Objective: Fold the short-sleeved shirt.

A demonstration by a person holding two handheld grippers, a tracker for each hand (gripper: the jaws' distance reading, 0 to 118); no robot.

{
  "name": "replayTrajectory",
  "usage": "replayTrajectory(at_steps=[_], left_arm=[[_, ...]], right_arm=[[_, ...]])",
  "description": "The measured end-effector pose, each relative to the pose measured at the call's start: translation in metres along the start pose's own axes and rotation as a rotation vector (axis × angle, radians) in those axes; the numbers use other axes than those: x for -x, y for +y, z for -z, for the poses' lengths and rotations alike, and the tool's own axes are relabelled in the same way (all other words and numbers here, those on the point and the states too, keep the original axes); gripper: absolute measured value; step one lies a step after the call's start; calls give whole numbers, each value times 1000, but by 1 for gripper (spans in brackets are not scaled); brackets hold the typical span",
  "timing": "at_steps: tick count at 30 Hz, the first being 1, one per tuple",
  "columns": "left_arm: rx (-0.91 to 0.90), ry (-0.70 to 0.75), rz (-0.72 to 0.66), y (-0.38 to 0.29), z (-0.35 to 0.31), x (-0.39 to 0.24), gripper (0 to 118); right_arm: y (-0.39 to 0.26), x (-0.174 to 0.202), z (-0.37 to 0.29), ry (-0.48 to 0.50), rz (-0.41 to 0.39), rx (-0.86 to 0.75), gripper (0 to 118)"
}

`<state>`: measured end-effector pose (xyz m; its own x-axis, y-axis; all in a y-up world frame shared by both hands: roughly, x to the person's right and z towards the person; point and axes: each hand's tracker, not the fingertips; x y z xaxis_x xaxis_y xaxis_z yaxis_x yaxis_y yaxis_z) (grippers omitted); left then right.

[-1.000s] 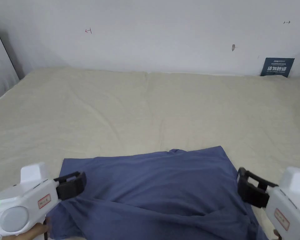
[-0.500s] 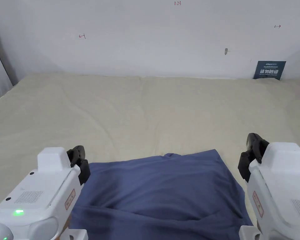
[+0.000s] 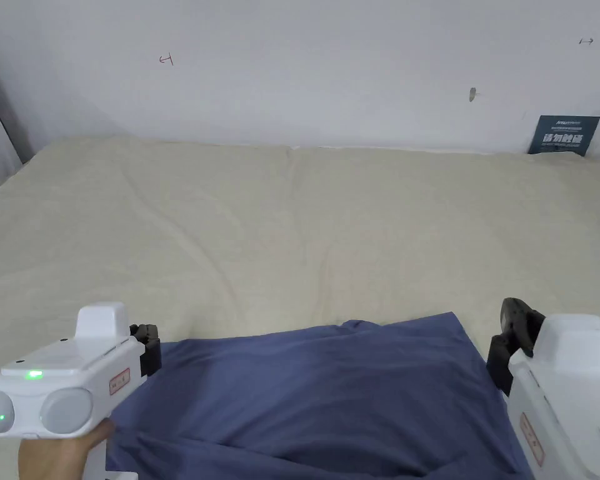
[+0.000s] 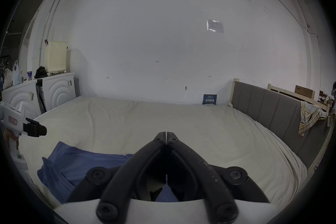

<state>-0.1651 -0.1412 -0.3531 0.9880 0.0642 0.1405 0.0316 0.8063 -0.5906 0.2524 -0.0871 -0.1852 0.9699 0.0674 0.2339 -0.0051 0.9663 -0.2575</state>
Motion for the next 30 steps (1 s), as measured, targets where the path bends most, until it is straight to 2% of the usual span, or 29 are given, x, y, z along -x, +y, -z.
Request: replayTrajectory(at_steps=[4,5,7,8,9,14,15,18,20,21,22,23,24,25,26,28,30], left_arm=[[107,28,-85,9,53,35,8],[151,28,-97,12,68,44,22],[230,51,-110,12,92,59,81],[267,74,-113,11,105,65,101],[287,102,-109,10,117,70,112],[353,143,-137,3,161,86,106],[373,138,-136,-1,170,91,101],[410,141,-106,-10,189,92,75],[405,144,-87,-14,191,92,74],[392,155,-76,-12,188,89,61],[371,153,-70,-12,184,87,42],[347,152,-44,-13,179,84,18],[341,125,-13,-13,178,82,4],[352,88,-9,-13,180,81,4],[359,114,-15,-13,181,77,4],[342,124,-3,-12,171,72,3],[270,107,-46,-7,155,69,3]], right_arm=[[-8,7,23,-1,-3,52,1],[-9,7,28,3,7,66,1],[-14,9,41,11,31,98,1],[-18,12,46,11,33,109,1],[-21,13,52,6,29,128,1],[-37,19,73,-2,12,193,1],[-39,19,76,-3,13,203,1],[-46,16,81,-5,30,236,1],[-49,14,84,-15,31,256,1],[-52,9,86,-18,35,267,2],[-53,6,89,-19,43,278,2],[-54,2,92,-20,50,293,2],[-55,-1,97,-24,54,311,3],[-56,-6,106,-26,66,331,7],[-57,-11,115,-22,84,346,16],[-57,-24,141,-20,110,407,59],[-61,-39,174,7,152,492,90]])
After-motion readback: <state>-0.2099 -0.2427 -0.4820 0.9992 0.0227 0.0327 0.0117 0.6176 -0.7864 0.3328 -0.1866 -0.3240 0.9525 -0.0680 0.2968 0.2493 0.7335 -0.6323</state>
